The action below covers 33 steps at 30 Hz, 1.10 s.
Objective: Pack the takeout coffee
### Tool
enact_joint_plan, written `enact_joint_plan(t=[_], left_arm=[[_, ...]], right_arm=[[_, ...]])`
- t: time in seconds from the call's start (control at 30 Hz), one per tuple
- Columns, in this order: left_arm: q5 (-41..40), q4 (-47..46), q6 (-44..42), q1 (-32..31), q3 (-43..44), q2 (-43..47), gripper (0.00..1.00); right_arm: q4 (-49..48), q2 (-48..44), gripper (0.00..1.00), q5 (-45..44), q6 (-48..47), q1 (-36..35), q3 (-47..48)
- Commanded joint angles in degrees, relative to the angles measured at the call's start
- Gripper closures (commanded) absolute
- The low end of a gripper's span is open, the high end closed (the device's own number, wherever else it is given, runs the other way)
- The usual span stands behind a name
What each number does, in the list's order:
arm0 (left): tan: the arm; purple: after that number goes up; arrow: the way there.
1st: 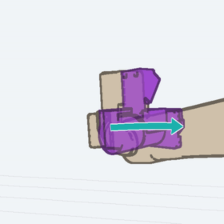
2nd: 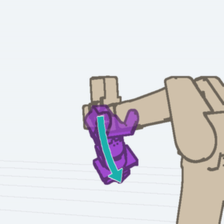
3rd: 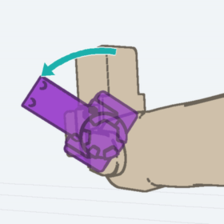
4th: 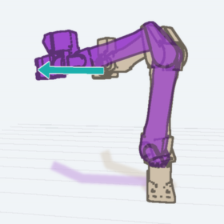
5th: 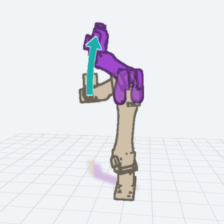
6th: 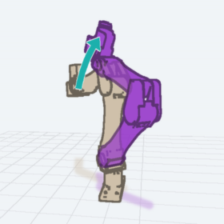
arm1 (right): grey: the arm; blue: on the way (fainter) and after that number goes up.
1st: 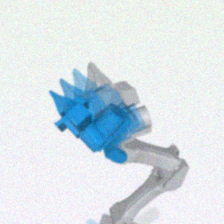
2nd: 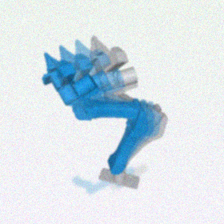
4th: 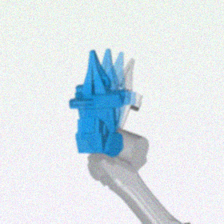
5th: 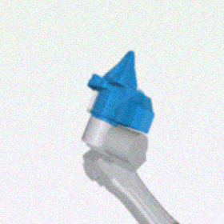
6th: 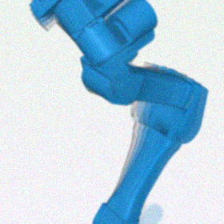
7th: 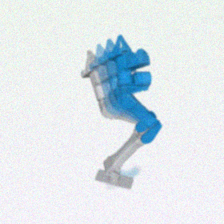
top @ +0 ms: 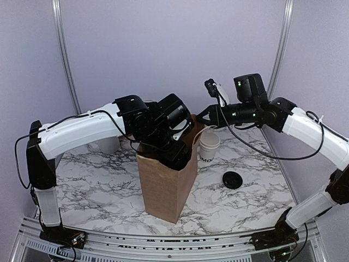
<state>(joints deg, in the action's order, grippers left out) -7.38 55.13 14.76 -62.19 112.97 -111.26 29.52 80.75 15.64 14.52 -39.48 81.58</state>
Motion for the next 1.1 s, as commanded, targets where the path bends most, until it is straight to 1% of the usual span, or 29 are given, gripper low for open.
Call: enact_joint_plan(t=[0.0,0.07,0.17,0.33,0.43,0.5,0.57,0.73,0.8,0.9,0.97,1.07], left_arm=[[2.7,0.1,-0.7,0.3,-0.8,3.1,0.47],[3.6,0.1,-0.3,0.1,-1.5,3.3,0.47],[4.0,0.2,-0.1,-0.4,-2.7,3.5,0.47],[4.3,1.4,0.9,-1.1,-3.1,3.4,0.48],[4.5,1.8,1.7,-1.5,-4.3,3.8,0.48],[4.8,1.8,2.4,-1.8,-5.3,4.3,0.48],[4.8,1.8,2.9,-2.1,-6.1,4.7,0.48],[4.7,1.8,3.9,-2.6,-7.3,5.4,0.48],[4.6,1.7,4.3,-2.6,-7.6,5.3,0.48],[4.7,1.5,4.3,-2.9,-7.5,4.9,0.48],[4.9,1.2,4.3,-3.0,-7.5,4.8,0.48],[4.9,1.1,4.1,-3.1,-7.5,4.6,0.48]], right_arm=[[-3.9,-4.1,0.96,-6.9,9.6,-4.2,-4.1],[-6.4,-6.1,1.0,-11.1,13.6,-6.4,-6.7],[-9.5,-7.8,1.0,-19.0,18.2,-11.8,-9.5],[-11.0,-8.5,1.0,-34.1,23.9,-19.7,-11.8],[-12.5,-9.1,1.0,-38.9,25.2,-21.2,-13.6],[-12.3,-9.2,1.0,-39.9,24.9,-21.2,-14.1],[-11.2,-8.6,0.93,-39.5,23.0,-20.9,-12.8],[-8.2,-8.3,0.55,-35.2,13.9,-20.2,-8.5],[-6.3,-8.7,0.42,-32.0,10.9,-18.2,-6.8],[-5.4,-10.2,0.3,-23.6,6.7,-13.9,-5.9],[-5.2,-11.2,0.26,-19.1,4.6,-11.2,-5.6],[-4.1,-11.5,0.22,-15.9,1.1,-9.2,-4.0]])
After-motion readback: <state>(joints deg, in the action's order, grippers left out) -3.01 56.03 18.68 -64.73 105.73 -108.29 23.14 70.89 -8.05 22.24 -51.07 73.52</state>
